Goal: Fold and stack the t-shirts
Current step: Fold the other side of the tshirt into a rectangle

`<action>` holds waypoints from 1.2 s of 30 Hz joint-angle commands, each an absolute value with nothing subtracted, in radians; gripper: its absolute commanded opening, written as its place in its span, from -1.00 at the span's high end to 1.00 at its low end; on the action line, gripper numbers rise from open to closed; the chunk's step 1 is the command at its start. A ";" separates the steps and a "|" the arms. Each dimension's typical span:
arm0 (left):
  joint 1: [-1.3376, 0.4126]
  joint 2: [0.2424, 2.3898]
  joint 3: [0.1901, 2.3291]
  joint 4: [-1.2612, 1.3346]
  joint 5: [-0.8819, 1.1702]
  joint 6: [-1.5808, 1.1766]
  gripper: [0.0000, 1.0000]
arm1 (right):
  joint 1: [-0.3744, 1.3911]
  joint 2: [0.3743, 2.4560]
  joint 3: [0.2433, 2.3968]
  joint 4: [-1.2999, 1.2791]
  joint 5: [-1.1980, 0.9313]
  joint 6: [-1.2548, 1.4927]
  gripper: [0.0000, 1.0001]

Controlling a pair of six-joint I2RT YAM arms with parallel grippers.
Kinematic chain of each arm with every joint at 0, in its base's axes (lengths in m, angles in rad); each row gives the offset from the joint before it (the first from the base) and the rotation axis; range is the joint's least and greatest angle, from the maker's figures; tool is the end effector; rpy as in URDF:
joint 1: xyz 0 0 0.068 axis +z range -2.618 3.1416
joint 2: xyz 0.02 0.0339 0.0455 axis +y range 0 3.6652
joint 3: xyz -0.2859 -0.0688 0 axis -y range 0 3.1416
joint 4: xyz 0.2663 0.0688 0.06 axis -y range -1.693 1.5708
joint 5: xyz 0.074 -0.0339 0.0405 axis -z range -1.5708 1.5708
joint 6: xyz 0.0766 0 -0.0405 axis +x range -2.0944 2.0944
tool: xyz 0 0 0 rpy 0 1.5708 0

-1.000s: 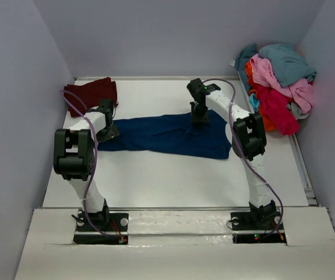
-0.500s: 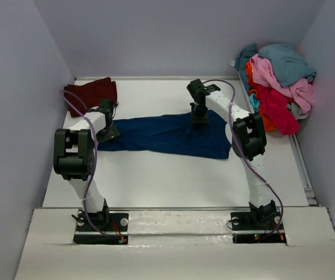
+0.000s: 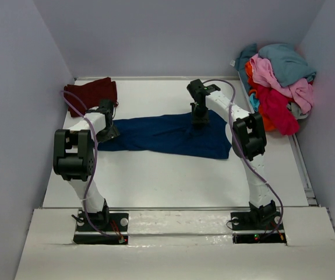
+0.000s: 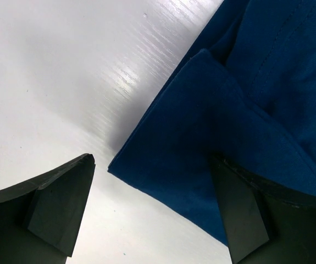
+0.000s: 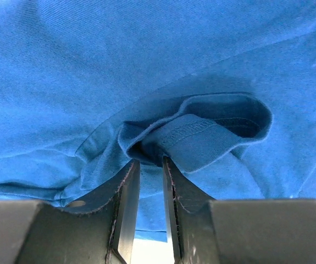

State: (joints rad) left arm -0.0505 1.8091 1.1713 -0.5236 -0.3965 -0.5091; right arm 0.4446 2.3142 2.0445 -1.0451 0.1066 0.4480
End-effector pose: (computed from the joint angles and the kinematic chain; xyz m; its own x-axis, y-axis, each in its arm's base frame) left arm 0.3957 0.0096 0.1483 -0.7479 -0.4124 -0.5202 -0.5399 0.8338 0.1153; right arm 0.4767 0.2181 0.1656 -0.9619 0.0188 -0.2728 0.0148 0.9997 0.0169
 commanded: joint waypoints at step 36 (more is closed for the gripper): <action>-0.049 1.819 1.204 -0.558 -0.430 -0.500 -0.98 | 0.440 2.306 2.138 -1.081 0.054 0.422 0.82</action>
State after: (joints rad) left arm -0.0505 1.8183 1.1862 -0.5354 -0.3965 -0.5053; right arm 0.4446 2.3142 2.0567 -1.0576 0.0662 0.4332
